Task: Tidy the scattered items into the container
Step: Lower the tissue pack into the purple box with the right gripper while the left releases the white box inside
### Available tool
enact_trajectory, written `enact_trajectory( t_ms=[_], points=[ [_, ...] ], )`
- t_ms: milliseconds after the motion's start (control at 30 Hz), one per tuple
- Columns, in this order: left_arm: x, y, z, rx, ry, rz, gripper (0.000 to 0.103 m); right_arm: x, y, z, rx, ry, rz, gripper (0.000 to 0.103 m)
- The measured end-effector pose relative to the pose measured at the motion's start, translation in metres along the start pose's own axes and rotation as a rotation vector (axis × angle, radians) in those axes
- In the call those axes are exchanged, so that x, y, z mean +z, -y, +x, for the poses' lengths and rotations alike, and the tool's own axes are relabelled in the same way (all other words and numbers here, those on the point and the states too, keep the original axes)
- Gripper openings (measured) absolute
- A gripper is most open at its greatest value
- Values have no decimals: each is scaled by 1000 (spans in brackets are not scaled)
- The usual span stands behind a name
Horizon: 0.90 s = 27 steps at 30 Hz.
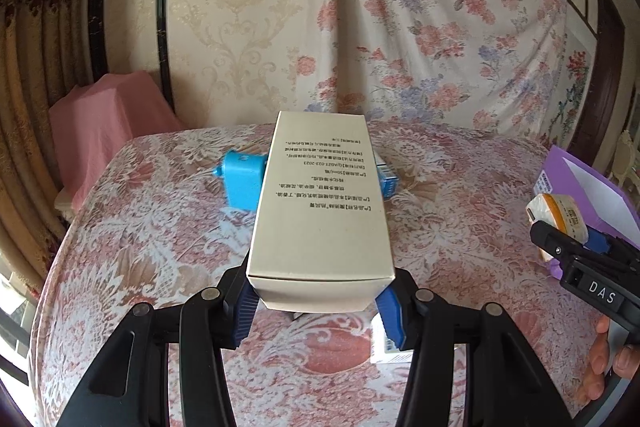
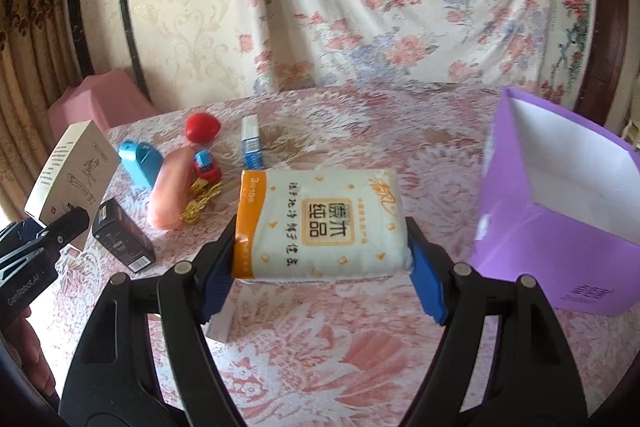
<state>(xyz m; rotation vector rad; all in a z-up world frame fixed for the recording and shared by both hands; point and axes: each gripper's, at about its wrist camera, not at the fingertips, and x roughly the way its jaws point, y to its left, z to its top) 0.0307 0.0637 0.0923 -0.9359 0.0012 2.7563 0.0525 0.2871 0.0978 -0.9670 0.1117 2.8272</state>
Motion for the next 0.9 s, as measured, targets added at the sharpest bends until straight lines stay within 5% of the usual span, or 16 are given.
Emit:
enact_trajectory(
  t_ms=[533, 900],
  points=[
    [22, 115, -3, -217, 30, 174, 51, 8, 71, -59, -208, 86, 115, 77],
    [25, 169, 0, -277, 33, 233, 51, 9, 114, -73, -322, 102, 147, 77]
  ],
)
